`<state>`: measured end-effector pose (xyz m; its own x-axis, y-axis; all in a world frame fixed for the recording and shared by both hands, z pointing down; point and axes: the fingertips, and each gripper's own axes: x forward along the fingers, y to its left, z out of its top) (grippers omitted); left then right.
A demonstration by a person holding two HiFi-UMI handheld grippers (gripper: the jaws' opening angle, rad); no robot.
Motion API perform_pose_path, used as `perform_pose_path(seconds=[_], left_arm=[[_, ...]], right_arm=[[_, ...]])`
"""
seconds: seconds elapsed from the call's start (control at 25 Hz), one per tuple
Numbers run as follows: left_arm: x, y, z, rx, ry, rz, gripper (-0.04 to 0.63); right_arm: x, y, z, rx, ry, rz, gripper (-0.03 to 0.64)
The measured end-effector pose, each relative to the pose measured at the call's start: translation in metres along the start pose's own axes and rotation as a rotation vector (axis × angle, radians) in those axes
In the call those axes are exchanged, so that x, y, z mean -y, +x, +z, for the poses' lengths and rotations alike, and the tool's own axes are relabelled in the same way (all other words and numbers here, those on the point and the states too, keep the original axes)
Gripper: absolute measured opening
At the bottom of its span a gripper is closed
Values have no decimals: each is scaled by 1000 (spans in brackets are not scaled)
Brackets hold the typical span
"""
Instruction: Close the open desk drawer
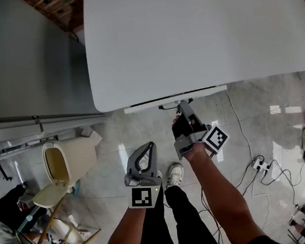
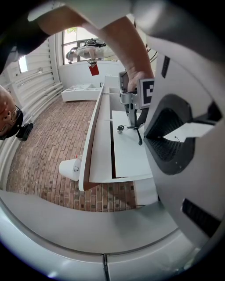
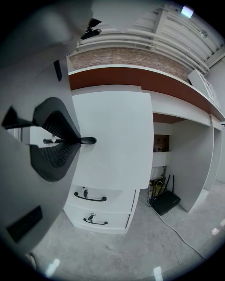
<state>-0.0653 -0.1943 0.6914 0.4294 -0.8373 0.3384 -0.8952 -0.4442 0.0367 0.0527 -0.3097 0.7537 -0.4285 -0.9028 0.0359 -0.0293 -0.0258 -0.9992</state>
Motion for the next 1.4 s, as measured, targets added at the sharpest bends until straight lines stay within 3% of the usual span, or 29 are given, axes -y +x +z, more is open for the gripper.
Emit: perform_pose_path(seconds=[0.4,0.68,1.4], left_arm=[[-3,2,9,12,3,-11,7],[-4,10,7,4,-51,-32,7],[-25,5,-1,-16,-72,7,6]], right_arm=[[-3,24,7,9,-23,-1,43],[-3,38,12,20,-36,5,43],[-2,72,22,47,-35,-11,43]])
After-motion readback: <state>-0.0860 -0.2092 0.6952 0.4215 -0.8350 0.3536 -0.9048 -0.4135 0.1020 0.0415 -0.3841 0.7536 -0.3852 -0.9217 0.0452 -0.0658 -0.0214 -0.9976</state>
